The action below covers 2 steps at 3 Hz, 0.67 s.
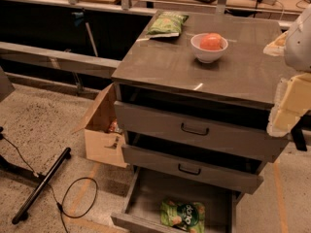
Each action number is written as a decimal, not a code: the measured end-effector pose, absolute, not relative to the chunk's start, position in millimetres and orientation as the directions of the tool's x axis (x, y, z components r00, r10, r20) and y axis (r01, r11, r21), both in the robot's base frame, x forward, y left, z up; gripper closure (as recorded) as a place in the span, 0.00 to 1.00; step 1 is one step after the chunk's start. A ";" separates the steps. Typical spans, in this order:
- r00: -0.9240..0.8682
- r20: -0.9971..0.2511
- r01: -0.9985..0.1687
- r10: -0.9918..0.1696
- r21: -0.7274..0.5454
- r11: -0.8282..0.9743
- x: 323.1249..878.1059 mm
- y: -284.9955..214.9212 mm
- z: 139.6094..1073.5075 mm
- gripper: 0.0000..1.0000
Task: Pick green rice chip bag from bottom drawer and place on counter
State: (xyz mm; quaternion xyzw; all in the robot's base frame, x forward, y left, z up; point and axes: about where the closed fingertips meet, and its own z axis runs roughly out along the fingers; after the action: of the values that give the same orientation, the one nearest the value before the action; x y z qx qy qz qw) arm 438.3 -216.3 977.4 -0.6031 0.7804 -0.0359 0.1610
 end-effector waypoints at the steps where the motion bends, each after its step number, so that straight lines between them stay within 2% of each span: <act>1: -0.221 -0.208 -0.930 -0.953 -0.250 0.270 438.3 -216.3 977.4 0.00; 2: -0.254 -0.211 -0.917 -0.944 -0.258 0.304 437.2 -228.0 958.5 0.00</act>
Offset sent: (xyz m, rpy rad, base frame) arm -0.0028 -0.0372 -0.0631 0.0029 -0.0089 -0.1134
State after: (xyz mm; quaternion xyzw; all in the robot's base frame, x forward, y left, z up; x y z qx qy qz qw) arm 437.2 -228.0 958.5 -0.5883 0.7908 -0.0414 0.1640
